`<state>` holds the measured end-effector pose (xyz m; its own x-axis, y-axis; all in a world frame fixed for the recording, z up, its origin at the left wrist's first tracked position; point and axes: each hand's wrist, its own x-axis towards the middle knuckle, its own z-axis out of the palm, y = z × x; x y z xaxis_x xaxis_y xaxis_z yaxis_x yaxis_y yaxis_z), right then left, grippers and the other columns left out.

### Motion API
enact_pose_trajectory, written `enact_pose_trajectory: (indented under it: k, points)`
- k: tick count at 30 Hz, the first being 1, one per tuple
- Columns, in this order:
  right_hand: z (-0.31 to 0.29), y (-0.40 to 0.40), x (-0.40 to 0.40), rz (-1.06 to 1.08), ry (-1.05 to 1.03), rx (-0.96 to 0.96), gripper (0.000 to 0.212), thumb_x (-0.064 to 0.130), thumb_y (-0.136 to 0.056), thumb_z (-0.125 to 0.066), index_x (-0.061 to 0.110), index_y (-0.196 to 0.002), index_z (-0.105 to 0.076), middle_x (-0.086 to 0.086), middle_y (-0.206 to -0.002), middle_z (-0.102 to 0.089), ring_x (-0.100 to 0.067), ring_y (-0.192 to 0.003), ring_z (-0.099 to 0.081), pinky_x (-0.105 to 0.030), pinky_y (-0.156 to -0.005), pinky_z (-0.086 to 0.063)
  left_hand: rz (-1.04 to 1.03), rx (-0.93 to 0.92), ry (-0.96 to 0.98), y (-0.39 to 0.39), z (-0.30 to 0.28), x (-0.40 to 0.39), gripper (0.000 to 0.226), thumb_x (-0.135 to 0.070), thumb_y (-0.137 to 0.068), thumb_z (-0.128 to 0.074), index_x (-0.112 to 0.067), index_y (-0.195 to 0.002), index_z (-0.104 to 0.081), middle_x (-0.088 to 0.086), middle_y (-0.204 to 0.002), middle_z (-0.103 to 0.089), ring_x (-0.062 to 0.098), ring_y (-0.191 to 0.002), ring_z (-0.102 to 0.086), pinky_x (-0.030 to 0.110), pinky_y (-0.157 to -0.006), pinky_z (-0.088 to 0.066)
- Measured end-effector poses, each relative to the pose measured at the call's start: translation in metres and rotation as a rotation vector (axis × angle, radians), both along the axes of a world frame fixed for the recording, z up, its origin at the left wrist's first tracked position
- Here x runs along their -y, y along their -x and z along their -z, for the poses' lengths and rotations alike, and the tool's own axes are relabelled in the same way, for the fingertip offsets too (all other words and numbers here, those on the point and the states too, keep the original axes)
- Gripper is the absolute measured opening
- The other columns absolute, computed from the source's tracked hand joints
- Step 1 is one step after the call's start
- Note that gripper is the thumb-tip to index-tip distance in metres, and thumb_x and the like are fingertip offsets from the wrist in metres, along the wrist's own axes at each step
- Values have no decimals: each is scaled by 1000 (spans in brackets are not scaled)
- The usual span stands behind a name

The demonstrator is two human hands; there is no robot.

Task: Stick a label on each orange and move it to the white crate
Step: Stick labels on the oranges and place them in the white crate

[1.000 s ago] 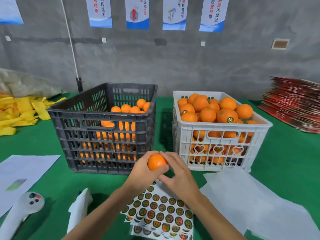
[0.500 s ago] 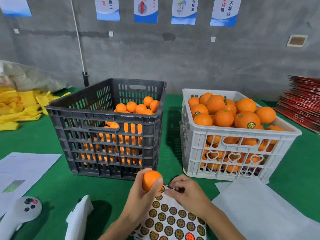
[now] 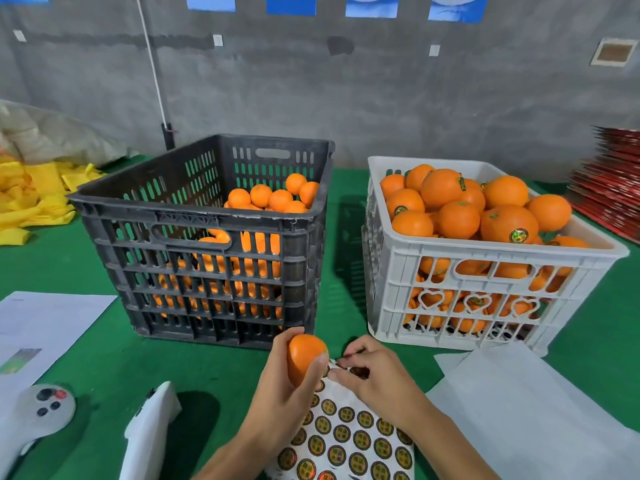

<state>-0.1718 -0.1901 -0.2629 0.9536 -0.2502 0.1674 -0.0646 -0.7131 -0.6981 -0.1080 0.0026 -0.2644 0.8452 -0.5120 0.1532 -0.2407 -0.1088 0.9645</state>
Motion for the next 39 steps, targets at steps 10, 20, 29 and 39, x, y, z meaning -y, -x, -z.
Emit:
enact_pose_trajectory:
  k: [10,20,29,39]
  points:
    - [-10,0,-2,94,-172,-27,11,29,-92,-75,24,-85,-82,11,-96,-67,-5,-86,-62,-15,-76,-48,18,46,-67,0,3,-2,64,-84,-81,-59,-56,-136,-40,-20,-109,-65,6,-91,-72,30,-78,-60]
    - [-10,-5,-2,304,-254,-14,22,17,-96,-66,23,-78,-76,7,-89,-71,-5,-85,-66,-24,-82,-54,35,28,-93,-1,3,-1,63,-87,-81,-55,-58,-134,-39,-16,-109,-66,5,-92,-72,26,-77,-59]
    - [-47,15,-47,166,41,420,19,26,-104,-56,30,-115,-71,29,-116,-58,-1,-117,-56,-21,-99,-46,145,-110,131,5,-25,16,63,-82,-82,-61,-48,-133,-47,-16,-102,-66,14,-89,-68,29,-84,-58]
    - [-140,35,-18,237,547,480,82,52,-73,-85,14,-141,-57,1,-139,-62,-14,-123,-64,-25,-94,-54,231,6,183,-5,-133,72,58,-98,-69,-50,-72,-121,-46,-33,-116,-61,-8,-106,-64,12,-80,-53]
